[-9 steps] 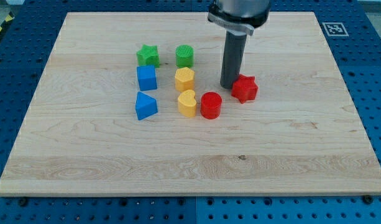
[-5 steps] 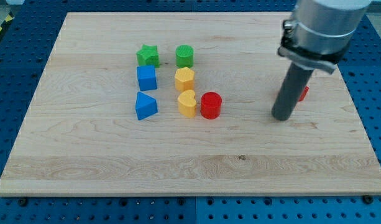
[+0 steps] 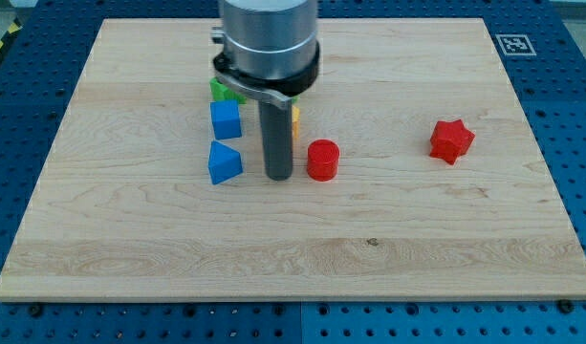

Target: Push the red circle towards the red star

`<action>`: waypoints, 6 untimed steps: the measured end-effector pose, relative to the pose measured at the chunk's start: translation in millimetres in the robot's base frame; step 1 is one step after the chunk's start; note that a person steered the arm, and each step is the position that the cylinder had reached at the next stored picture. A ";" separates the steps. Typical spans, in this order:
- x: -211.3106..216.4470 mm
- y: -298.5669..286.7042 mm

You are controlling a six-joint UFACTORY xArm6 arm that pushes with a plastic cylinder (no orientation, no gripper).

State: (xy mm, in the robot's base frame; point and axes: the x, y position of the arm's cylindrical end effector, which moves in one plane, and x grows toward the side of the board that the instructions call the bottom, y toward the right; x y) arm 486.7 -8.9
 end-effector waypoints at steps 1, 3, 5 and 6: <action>5.4 51.4; -7.6 87.9; -37.1 67.2; -38.7 67.2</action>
State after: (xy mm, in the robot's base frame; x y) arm 448.0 58.3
